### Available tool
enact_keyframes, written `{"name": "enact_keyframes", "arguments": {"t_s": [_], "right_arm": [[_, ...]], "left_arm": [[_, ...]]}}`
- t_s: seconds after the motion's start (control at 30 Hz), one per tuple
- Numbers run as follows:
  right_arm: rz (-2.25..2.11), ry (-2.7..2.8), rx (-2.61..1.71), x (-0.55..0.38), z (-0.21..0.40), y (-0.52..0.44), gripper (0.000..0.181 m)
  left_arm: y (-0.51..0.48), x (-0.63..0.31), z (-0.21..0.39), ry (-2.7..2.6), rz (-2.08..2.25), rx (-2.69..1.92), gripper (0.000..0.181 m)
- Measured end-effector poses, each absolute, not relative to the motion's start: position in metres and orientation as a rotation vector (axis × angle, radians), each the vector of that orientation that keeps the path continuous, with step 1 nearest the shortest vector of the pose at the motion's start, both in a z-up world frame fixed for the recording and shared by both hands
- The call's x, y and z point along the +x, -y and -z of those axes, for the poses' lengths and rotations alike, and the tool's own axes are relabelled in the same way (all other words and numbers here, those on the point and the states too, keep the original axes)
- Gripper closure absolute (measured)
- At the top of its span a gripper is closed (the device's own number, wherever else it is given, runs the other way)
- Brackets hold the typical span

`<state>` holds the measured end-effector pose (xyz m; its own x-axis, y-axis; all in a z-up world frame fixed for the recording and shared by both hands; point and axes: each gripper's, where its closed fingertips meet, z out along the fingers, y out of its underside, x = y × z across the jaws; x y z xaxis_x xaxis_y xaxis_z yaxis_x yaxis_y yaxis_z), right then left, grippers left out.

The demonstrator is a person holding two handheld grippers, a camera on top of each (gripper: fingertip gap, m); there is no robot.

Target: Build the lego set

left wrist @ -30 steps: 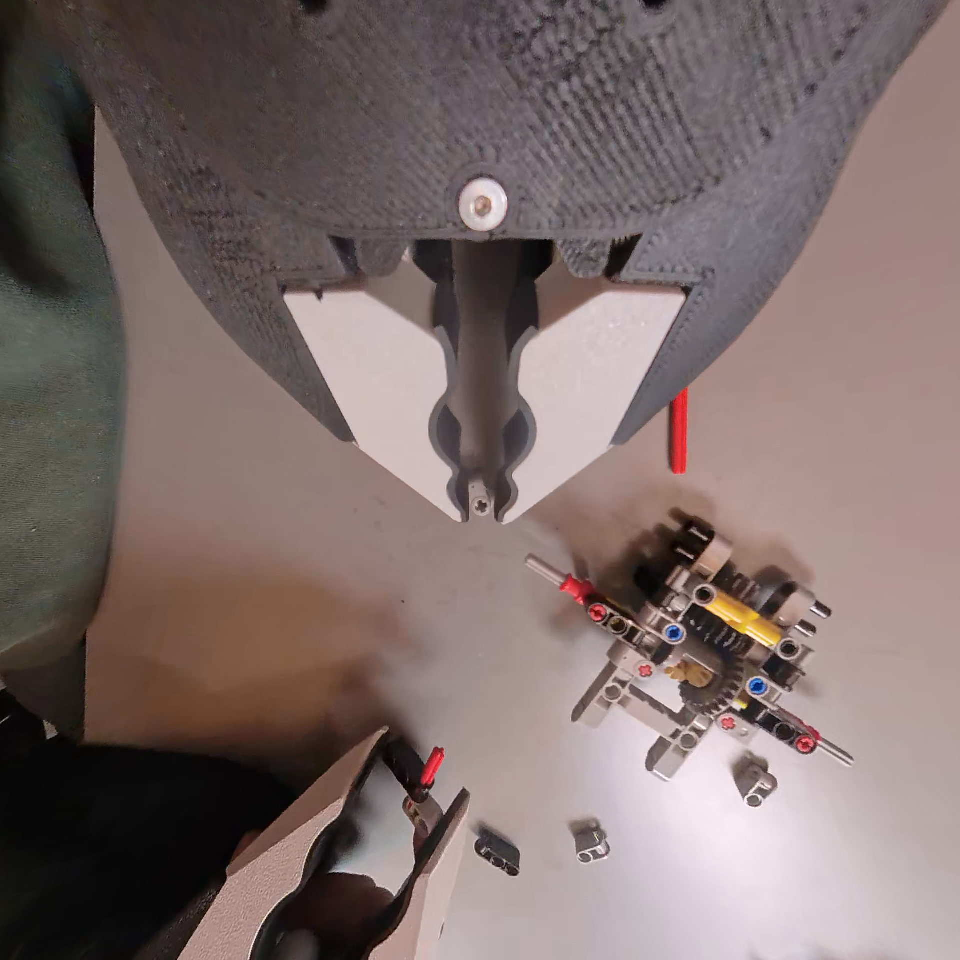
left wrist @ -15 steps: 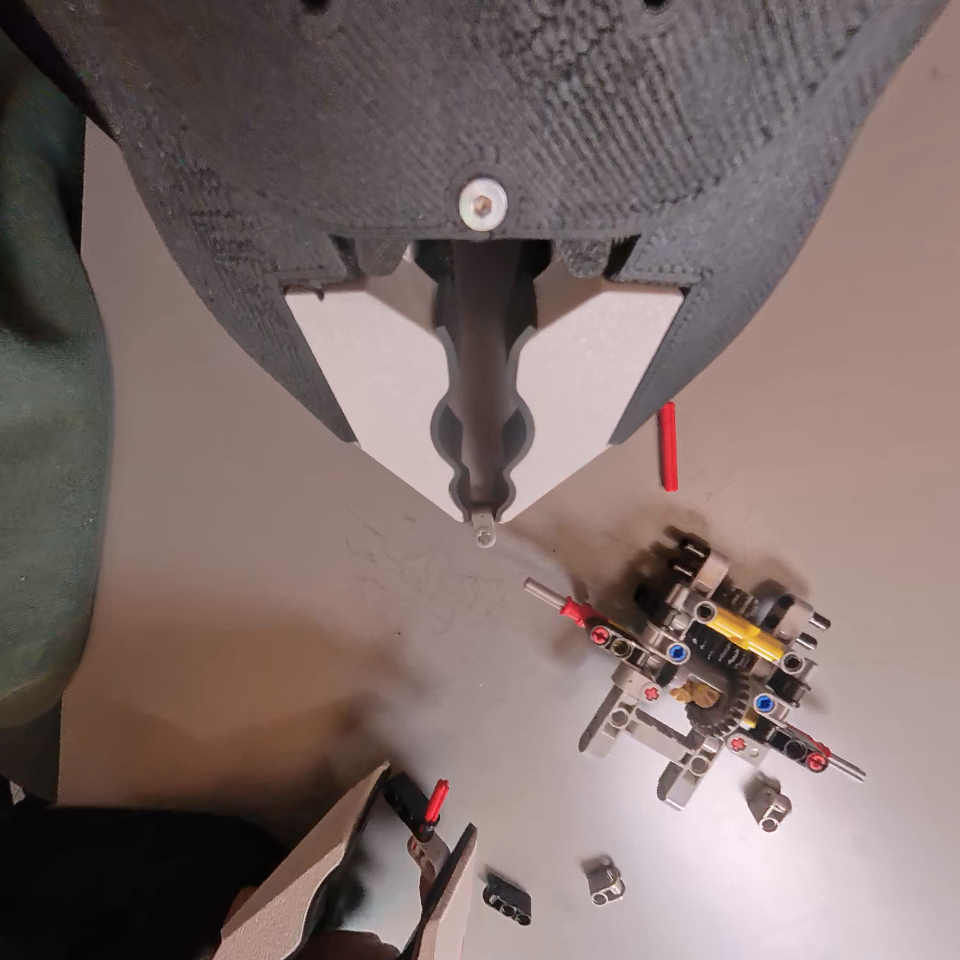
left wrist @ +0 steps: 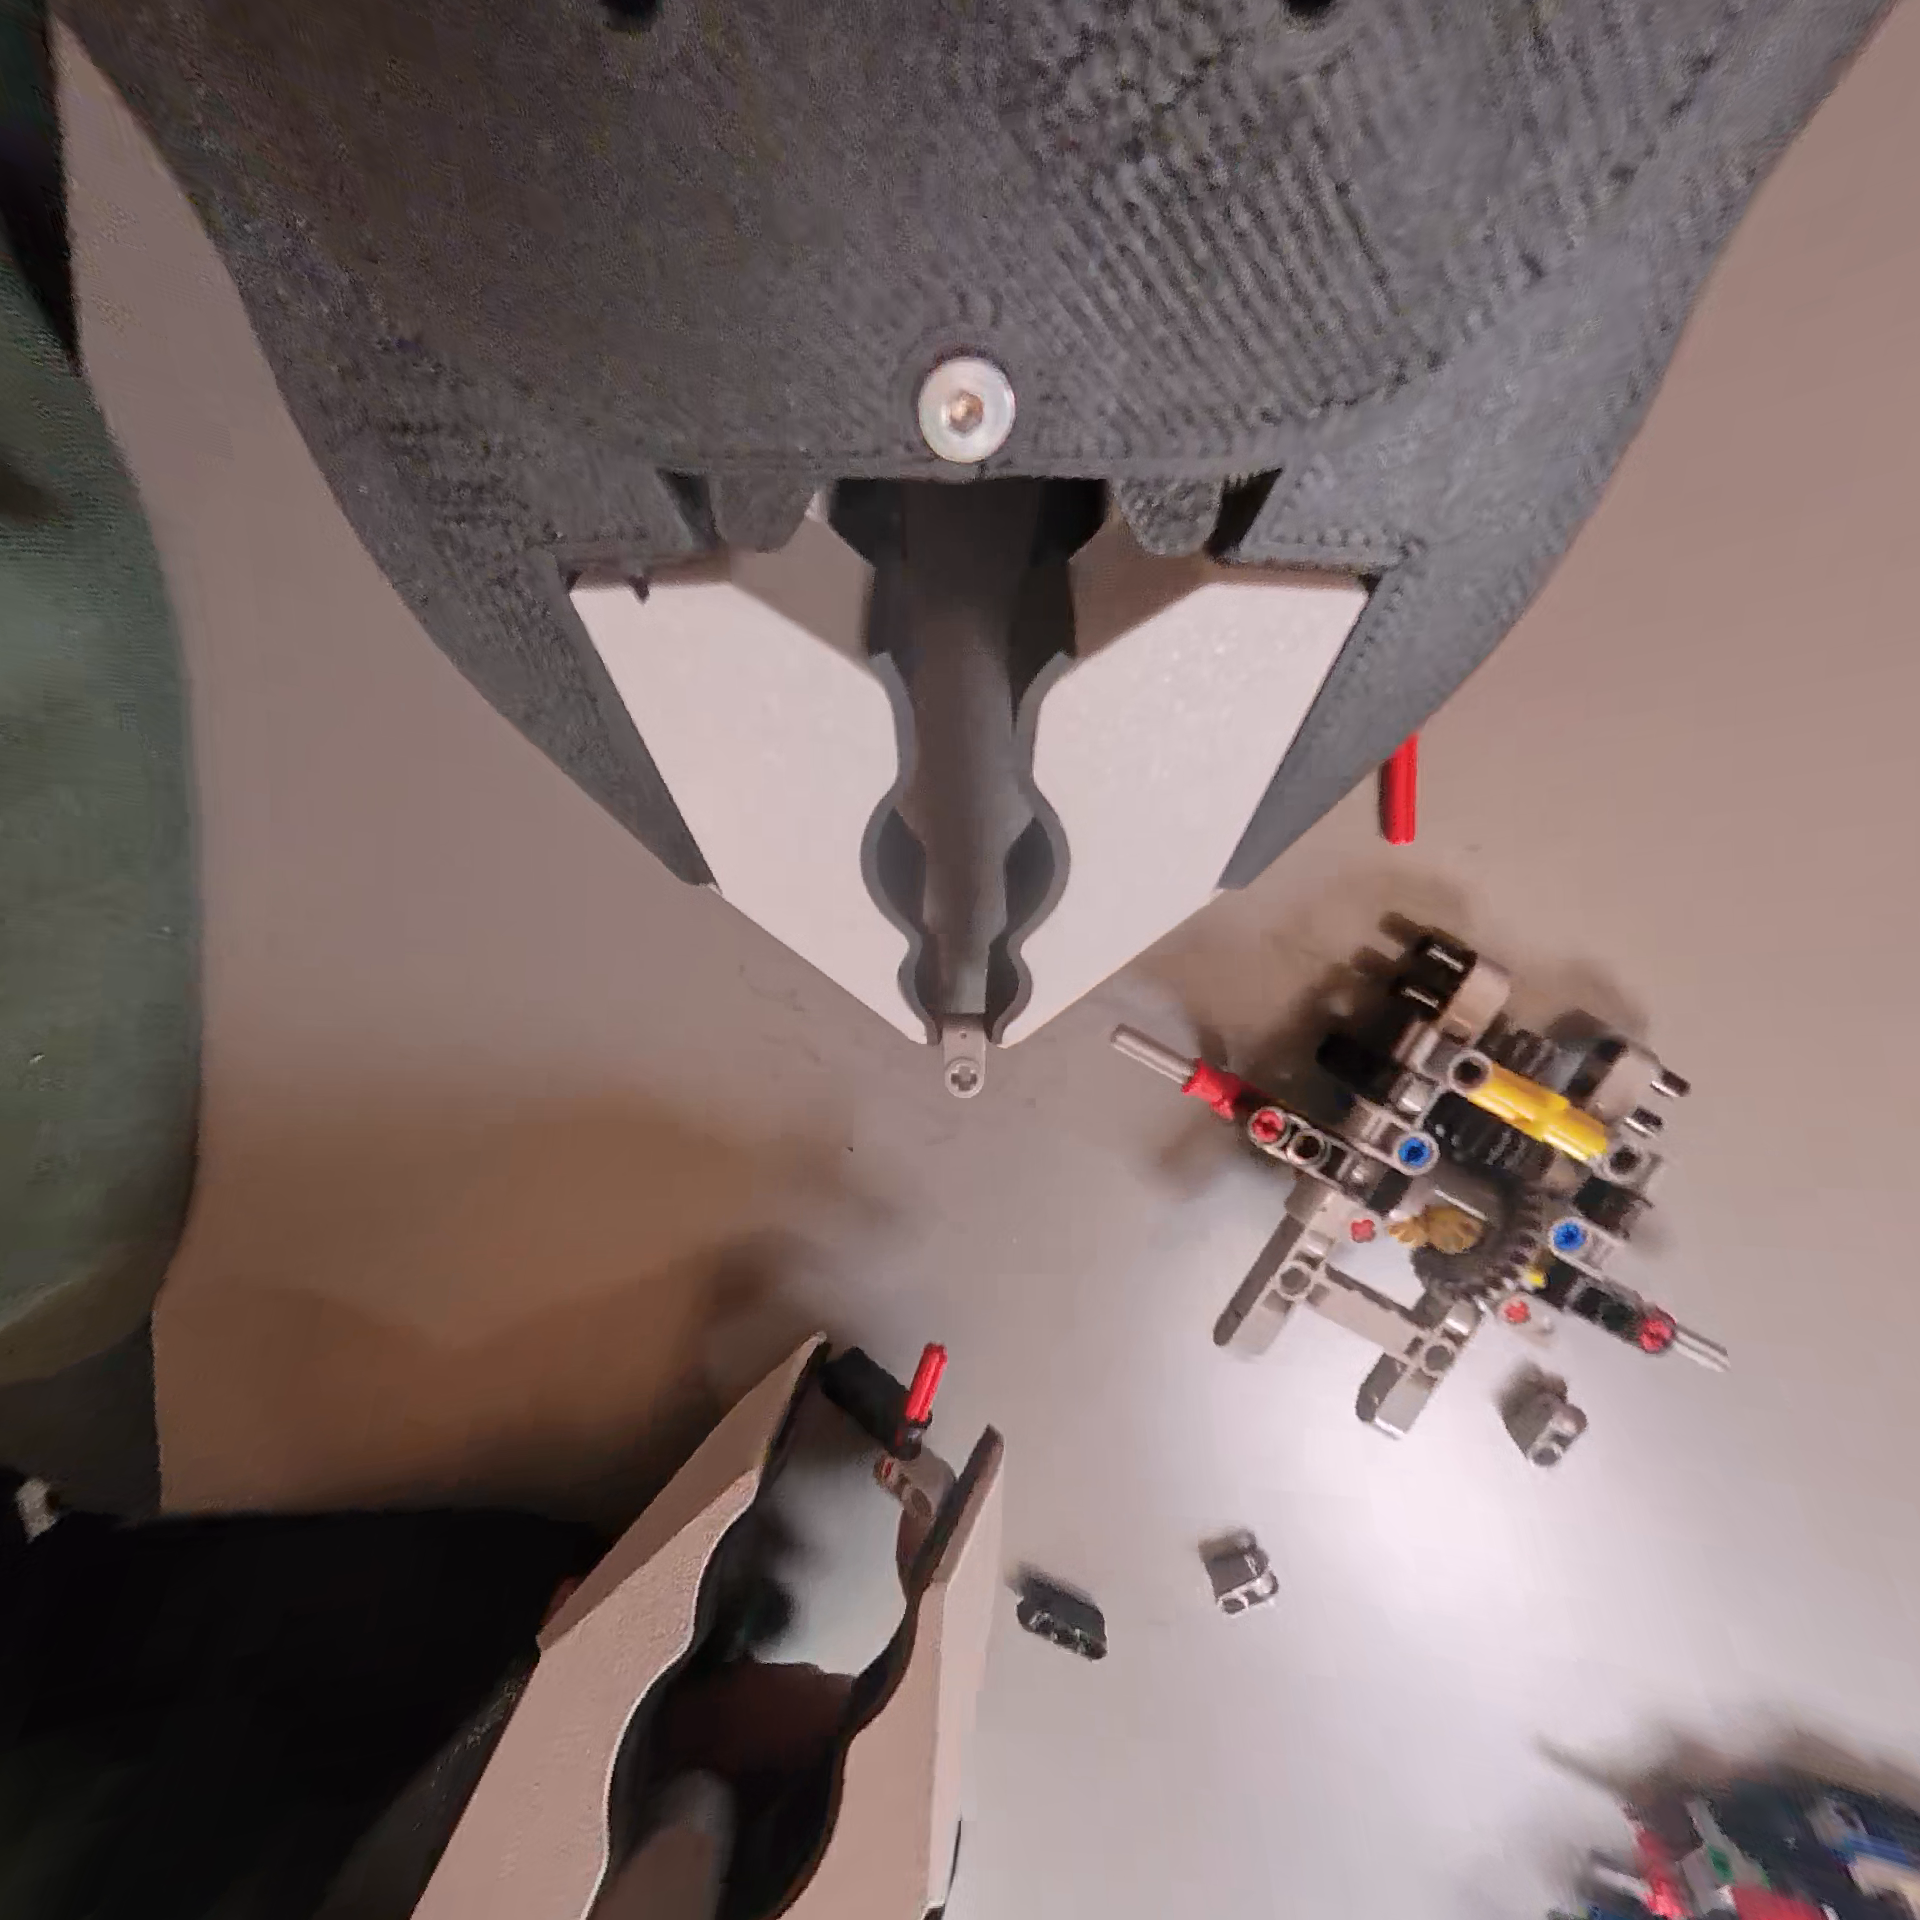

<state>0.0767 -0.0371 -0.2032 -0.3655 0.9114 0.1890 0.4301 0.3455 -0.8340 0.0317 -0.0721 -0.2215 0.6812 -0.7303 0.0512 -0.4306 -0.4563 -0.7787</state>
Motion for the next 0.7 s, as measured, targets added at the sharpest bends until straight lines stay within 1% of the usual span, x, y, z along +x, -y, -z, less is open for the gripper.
{"name": "enact_keyframes", "arguments": {"t_s": [0.03, 0.17, 0.33, 0.43, 0.57, 0.7], "right_arm": [[-0.922, 1.949, -1.167, 0.077, 0.204, 0.038, 0.148], [-0.915, 1.96, -1.159, 0.077, 0.205, 0.039, 0.148], [-0.907, 1.96, -1.146, 0.078, 0.204, 0.04, 0.148], [-0.897, 1.966, -1.142, 0.078, 0.205, 0.04, 0.149], [-0.889, 1.972, -1.145, 0.077, 0.207, 0.04, 0.148], [-0.884, 1.972, -1.142, 0.077, 0.207, 0.04, 0.149]], "left_arm": [[0.071, 0.032, 0.22, -0.934, 0.457, -2.075, 0.175], [0.073, 0.036, 0.219, -1.084, 0.368, -1.964, 0.175], [0.078, 0.034, 0.212, -1.091, 0.433, -1.918, 0.172], [0.079, 0.028, 0.213, -1.067, 0.442, -1.956, 0.17], [0.084, 0.035, 0.217, -1.084, 0.491, -1.998, 0.163], [0.085, 0.04, 0.222, -1.119, 0.483, -2.002, 0.161]]}}
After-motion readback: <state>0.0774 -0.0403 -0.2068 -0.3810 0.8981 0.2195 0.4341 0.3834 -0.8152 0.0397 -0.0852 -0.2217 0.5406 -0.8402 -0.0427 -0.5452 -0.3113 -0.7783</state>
